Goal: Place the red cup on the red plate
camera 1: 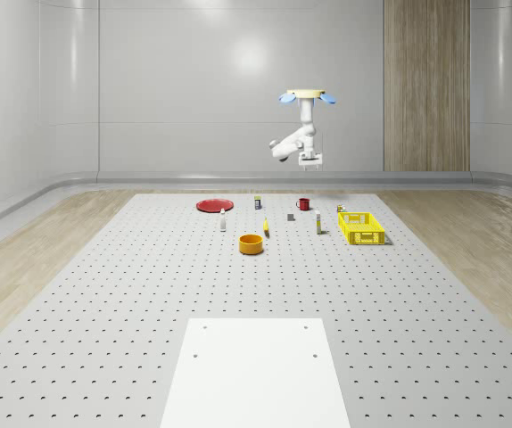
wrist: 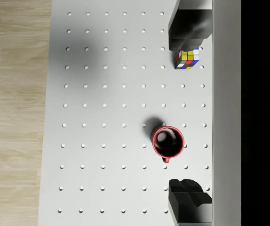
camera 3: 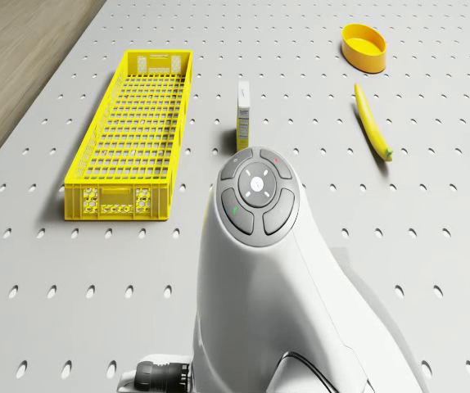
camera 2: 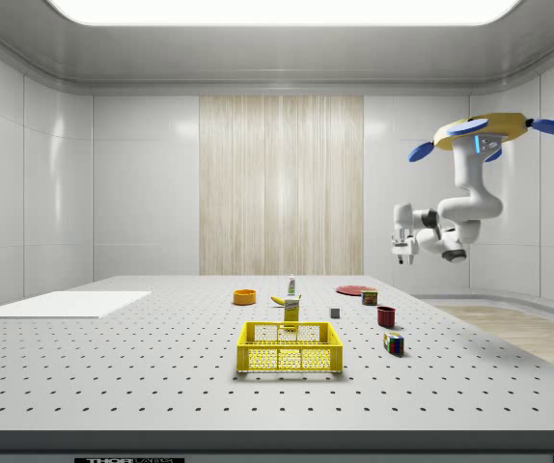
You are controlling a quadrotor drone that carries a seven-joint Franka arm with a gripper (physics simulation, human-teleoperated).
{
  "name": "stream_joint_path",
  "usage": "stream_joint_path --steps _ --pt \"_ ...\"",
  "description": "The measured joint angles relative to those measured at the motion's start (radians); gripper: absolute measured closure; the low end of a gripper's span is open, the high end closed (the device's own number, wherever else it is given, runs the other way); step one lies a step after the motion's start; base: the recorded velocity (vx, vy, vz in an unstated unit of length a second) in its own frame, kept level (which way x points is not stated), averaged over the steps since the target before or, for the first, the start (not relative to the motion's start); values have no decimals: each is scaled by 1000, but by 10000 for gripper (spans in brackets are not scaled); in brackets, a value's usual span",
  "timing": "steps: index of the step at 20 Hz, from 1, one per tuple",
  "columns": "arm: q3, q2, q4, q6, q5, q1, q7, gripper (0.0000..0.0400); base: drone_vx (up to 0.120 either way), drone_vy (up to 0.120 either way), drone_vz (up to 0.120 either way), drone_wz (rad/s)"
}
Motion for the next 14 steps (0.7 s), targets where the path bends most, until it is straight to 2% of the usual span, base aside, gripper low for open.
stream_joint_path --steps 3,8,11,14 --pt "14 -20 -1 2 -1 -25 18 0 120 0 -120 0" --pt "30 -50 0 15 6 -52 38 0 8 0 -120 0" --pt "38 -67 1 26 13 -62 47 0 67 0 -120 0" --pt "44 -83 2 39 21 -70 54 0 0 0 -120 0"
